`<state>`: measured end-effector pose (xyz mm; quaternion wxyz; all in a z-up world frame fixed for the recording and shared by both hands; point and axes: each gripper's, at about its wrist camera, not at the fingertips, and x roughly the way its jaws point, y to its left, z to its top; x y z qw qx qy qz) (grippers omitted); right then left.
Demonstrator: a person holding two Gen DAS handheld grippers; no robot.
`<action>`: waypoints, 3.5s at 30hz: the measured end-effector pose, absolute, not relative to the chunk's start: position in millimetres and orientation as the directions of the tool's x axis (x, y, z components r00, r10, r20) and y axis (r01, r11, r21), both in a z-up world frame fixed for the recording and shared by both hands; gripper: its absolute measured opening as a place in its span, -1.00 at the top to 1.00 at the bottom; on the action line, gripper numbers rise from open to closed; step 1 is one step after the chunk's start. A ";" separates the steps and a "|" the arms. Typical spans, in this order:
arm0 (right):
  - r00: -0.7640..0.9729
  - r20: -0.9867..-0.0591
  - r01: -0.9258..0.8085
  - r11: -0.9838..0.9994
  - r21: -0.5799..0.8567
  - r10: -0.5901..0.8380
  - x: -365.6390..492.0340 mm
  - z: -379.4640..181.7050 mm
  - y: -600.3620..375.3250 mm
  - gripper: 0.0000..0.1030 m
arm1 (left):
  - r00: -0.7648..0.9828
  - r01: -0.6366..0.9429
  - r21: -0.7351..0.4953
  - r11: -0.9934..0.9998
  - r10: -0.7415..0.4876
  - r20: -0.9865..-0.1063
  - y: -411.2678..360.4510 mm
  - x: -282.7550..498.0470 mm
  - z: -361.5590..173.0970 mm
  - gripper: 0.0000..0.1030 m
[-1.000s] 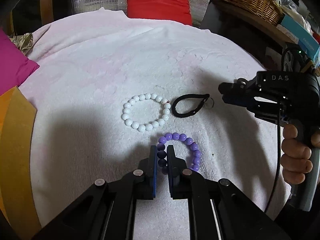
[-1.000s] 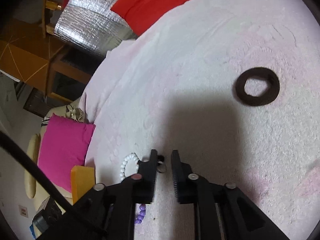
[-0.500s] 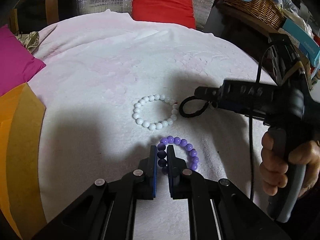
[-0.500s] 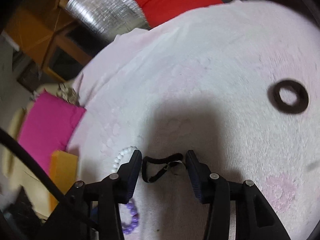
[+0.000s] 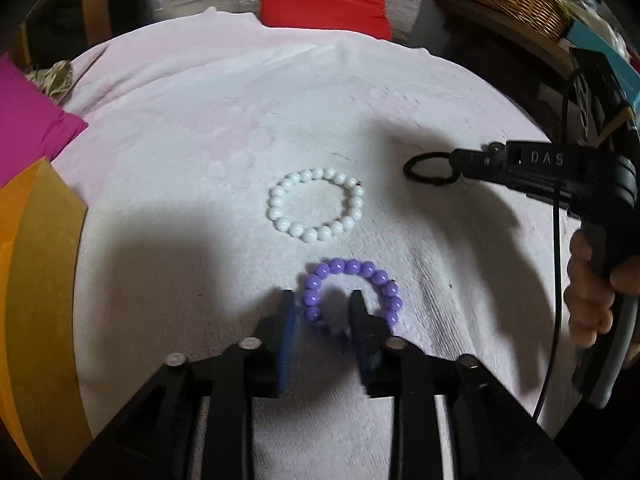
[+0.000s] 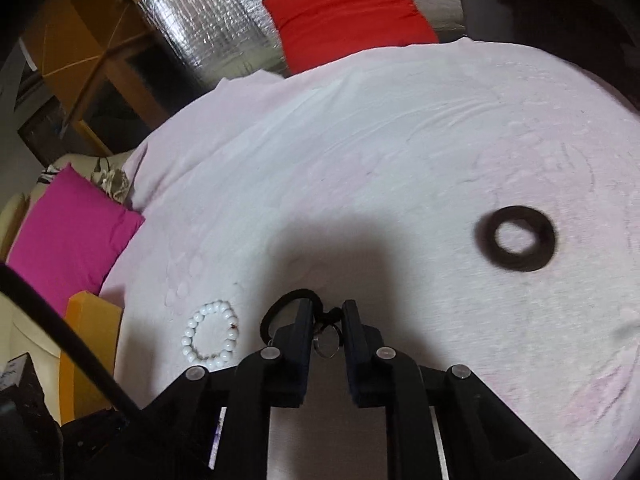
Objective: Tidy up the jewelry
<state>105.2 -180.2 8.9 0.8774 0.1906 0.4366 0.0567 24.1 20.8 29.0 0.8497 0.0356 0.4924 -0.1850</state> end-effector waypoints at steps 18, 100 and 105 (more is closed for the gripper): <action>0.599 -0.751 0.065 0.919 0.389 0.276 86.7 12.1 -206.2 0.69 | 0.498 0.378 -0.034 0.925 -0.234 -0.835 -3.5 20.9 25.1 0.64; 0.627 -0.662 -0.273 0.912 0.307 0.411 48.4 19.7 -80.0 0.69 | 0.817 0.009 -0.016 1.000 -0.016 -0.576 93.7 -29.4 129.1 0.82; 0.615 -0.668 -0.291 0.908 0.300 0.418 48.4 14.6 -67.1 0.69 | 0.829 -0.009 -0.021 1.000 -0.004 -0.559 105.1 -36.2 134.1 0.82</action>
